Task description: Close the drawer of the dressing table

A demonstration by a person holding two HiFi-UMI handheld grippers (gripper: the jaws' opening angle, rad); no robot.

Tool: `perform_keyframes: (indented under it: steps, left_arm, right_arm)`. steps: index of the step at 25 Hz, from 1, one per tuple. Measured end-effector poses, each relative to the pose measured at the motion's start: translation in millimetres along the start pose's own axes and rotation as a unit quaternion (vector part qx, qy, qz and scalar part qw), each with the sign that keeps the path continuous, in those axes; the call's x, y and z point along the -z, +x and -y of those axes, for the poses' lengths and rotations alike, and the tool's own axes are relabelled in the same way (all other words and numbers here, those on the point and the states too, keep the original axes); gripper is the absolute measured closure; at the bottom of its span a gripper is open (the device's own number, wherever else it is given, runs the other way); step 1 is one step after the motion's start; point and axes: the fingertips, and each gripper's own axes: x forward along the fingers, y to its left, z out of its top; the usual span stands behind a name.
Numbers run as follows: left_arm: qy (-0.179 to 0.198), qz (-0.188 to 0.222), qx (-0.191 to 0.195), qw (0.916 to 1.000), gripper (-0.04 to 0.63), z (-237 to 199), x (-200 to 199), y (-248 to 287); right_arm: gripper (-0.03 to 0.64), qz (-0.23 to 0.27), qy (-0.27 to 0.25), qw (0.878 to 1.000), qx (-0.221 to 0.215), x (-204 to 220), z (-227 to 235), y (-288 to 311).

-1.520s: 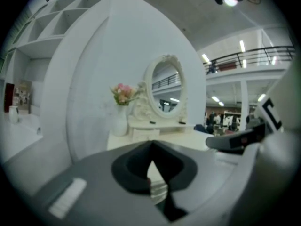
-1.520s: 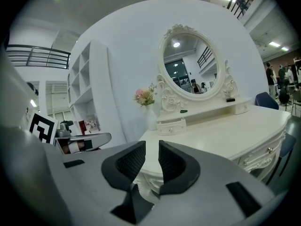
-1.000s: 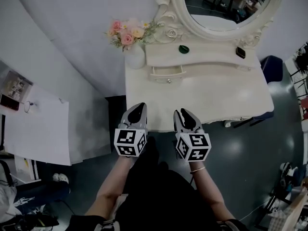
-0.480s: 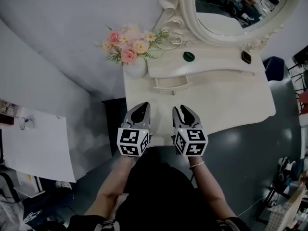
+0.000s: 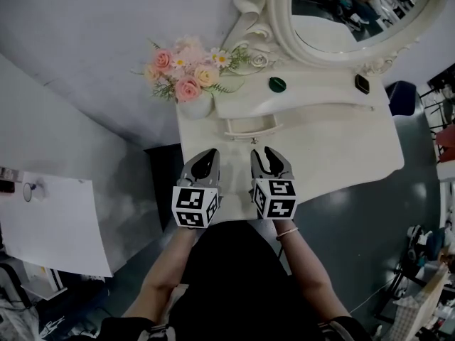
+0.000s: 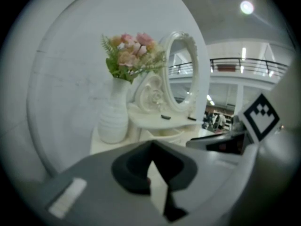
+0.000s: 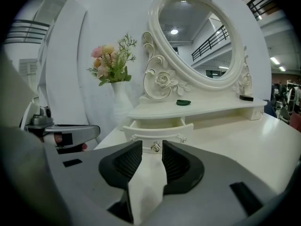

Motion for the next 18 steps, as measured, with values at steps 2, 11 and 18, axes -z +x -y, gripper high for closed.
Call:
perform_keyframes:
  steps: [2, 11, 18]
  left_arm:
    - [0.001, -0.001, -0.002, 1.0, 0.588, -1, 0, 2]
    - [-0.004, 0.003, -0.024, 0.9997, 0.588, -6, -5, 3]
    - [-0.01, 0.001, -0.037, 0.9993, 0.588, -13, -4, 0]
  right_arm:
    - [0.509, -0.003, -0.004, 1.0, 0.001, -1, 2, 8]
    - [0.506, -0.025, -0.026, 0.999, -0.004, 1, 6, 35]
    - [0.506, -0.035, -0.038, 0.999, -0.002, 5, 5, 46]
